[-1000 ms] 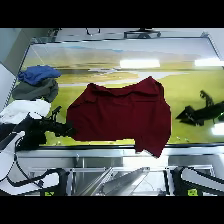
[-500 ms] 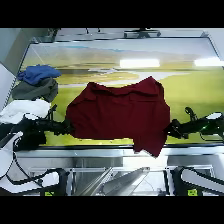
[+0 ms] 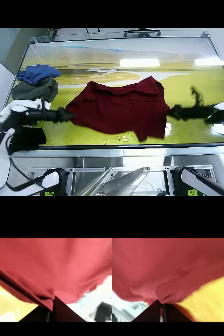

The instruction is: Fold the shirts.

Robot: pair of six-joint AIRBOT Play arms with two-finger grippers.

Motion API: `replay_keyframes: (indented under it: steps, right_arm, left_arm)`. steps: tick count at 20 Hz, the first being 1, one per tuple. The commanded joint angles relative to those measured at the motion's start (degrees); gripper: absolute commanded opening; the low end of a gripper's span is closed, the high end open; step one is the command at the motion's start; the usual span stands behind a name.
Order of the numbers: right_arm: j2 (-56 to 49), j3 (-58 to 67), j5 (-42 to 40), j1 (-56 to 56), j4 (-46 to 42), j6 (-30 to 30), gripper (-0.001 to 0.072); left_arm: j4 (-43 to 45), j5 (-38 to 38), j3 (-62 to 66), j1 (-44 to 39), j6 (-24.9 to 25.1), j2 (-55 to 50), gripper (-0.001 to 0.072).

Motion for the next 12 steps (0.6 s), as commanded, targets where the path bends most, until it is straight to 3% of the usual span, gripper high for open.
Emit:
replay_keyframes:
  steps: [1, 3, 5, 9, 12]
  right_arm:
    - [11.80, 14.91, 2.73, 0.09, 9.84, -1.68, 0.0021]
    - [17.59, 25.86, 0.66, 0.11, 12.55, -1.66, 0.0020]
    - [22.03, 34.88, -3.54, 0.09, 12.15, -1.75, 0.0020]
    - [27.21, 47.98, -11.17, 0.11, 4.35, -2.86, 0.0022]
    - [27.15, 49.24, -9.94, 0.11, -0.72, 2.40, 0.0021]
  left_arm:
    - [-18.38, -12.63, 11.04, 0.07, 3.06, 8.02, 0.0028]
    - [-32.89, -15.28, 19.87, 0.04, 3.91, 13.16, 0.0028]
    - [-40.98, -15.10, 29.20, 0.52, 4.28, 17.18, 0.0028]
    - [-43.78, -11.08, 47.47, 10.29, 0.90, 22.40, 0.0028]
    - [-42.64, -12.00, 51.56, 21.57, -3.82, 23.43, 0.0028]
